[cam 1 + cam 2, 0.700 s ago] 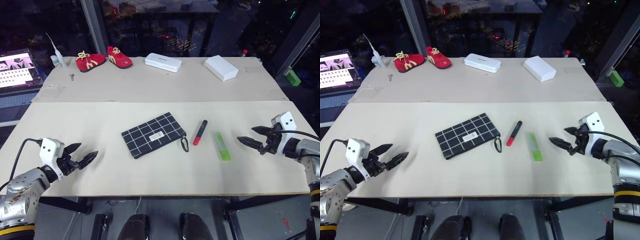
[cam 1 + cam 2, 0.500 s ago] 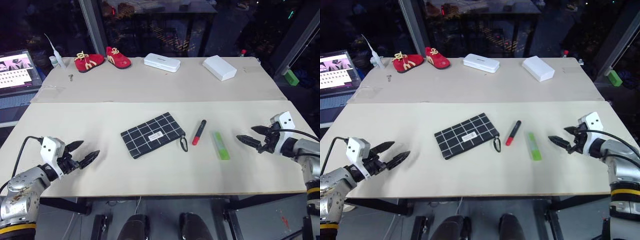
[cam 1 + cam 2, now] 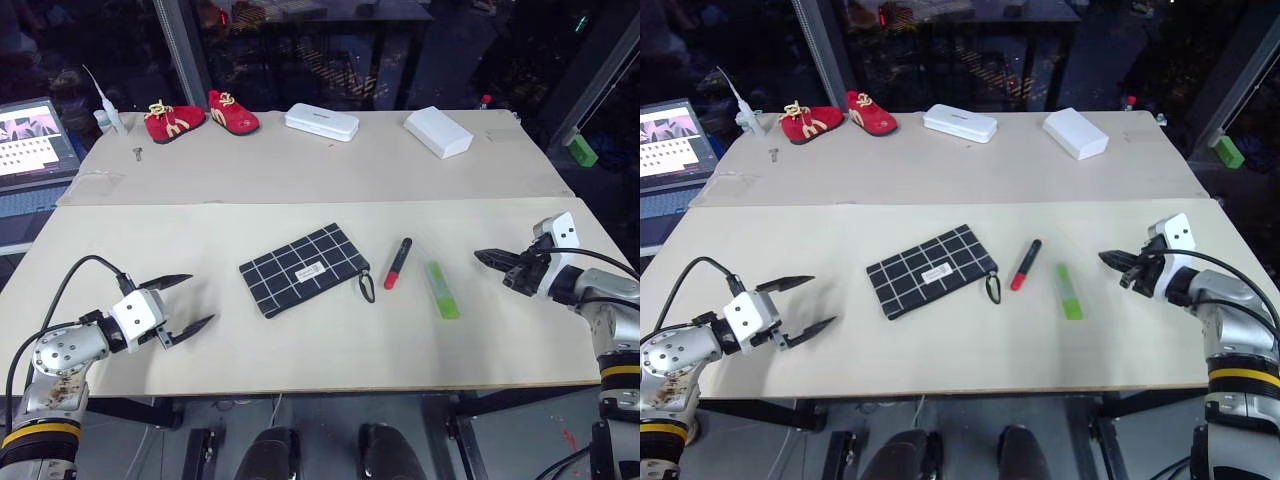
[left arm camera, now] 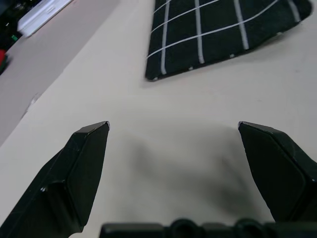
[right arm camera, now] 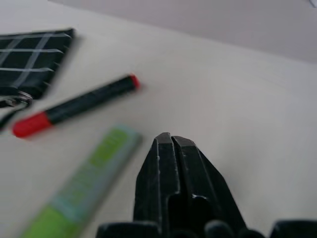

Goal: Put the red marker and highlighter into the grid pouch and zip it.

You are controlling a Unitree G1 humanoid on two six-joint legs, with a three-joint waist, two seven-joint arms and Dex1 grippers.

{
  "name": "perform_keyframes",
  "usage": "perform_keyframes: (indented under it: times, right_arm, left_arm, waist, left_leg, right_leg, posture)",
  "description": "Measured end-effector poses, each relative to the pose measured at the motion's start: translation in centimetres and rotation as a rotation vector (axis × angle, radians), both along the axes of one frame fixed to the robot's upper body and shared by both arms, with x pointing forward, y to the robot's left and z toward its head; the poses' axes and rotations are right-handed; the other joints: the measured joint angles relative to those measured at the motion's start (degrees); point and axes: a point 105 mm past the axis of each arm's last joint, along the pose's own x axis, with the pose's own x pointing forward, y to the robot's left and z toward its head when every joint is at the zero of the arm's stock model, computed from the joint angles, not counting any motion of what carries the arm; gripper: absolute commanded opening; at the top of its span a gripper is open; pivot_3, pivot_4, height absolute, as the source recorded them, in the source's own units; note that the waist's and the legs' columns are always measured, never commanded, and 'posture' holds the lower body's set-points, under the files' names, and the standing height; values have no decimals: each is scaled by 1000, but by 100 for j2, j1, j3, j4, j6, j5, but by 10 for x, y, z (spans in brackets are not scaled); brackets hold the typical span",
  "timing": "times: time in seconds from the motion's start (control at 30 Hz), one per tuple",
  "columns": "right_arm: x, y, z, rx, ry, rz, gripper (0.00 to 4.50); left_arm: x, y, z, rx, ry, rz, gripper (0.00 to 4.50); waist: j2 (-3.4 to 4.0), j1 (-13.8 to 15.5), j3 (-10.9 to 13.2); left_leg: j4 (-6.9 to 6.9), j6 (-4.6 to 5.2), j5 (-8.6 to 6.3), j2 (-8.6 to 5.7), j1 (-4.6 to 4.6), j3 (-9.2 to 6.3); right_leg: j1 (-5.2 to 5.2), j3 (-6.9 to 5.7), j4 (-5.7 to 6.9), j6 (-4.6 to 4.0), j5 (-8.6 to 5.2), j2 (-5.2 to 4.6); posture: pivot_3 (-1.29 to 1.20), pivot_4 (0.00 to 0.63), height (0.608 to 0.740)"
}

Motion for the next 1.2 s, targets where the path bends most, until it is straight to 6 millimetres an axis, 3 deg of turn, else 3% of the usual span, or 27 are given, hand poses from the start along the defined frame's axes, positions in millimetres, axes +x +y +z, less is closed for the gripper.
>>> perform_keyframes:
  times: [0.13, 0.23, 0.37, 0.43, 0.57, 0.73, 0.97, 1.2]
  right_arm:
    - [2, 35, 6, 50, 16, 103, 44]
    - [6, 80, 18, 82, -13, 223, 44]
    - [42, 159, 11, -53, -31, 227, 44]
    - [48, 182, 7, -79, -25, 235, 44]
    - [63, 190, 7, -122, -11, 181, 44]
    - [61, 200, -9, -206, 27, 210, 44]
    - [59, 182, -14, -243, 58, 213, 44]
    - [43, 180, -31, -246, 121, 271, 44]
  left_arm:
    - [-3, -6, -6, 47, 0, -50, 4500]
    - [-2, -11, -5, 100, -47, -93, 4500]
    - [11, -27, 1, 198, -180, -175, 4500]
    - [12, -33, 0, 202, -207, -201, 4500]
    - [14, -37, 1, 198, -242, -225, 4500]
    - [16, -41, 1, 196, -248, -240, 4500]
    - [18, -53, 0, 169, -238, -265, 4500]
    - [19, -64, 1, 169, -226, -305, 4500]
  waist:
    - [1, -41, 0]
    - [2, -54, -1]
    - [5, -74, -3]
    - [6, -42, -4]
    - [9, 28, -6]
    - [10, 18, -6]
    - [10, -5, -6]
    - [10, -57, -6]
  left_leg:
    - [2, 0, 0, 4, 0, 1]
    - [2, 0, 0, 7, 3, 1]
    - [2, -6, 5, 7, 20, 18]
    - [3, -6, 5, 4, 8, 19]
    - [4, -3, 2, -4, -21, 19]
    - [6, 1, 1, -4, -20, 22]
    - [11, 1, 2, -4, -12, 22]
    - [12, 1, 2, -3, -10, 22]
  right_leg:
    - [-3, -1, 5, 0, 2, 9]
    - [-3, -5, 8, -2, 3, 12]
    - [-6, -26, 16, -14, 24, 18]
    - [-16, -37, 18, -12, 25, 17]
    - [-25, -59, 17, 6, 37, 8]
    - [-19, -81, 14, 7, 37, 4]
    - [-11, -91, 17, 7, 37, 8]
    - [-10, -91, 20, 7, 37, 13]
  posture:
    - [0, 150, 740]
    - [0, 150, 740]
    - [0, 150, 740]
    - [0, 150, 740]
    - [0, 150, 740]
    - [0, 150, 740]
    - [0, 150, 740]
    - [0, 150, 740]
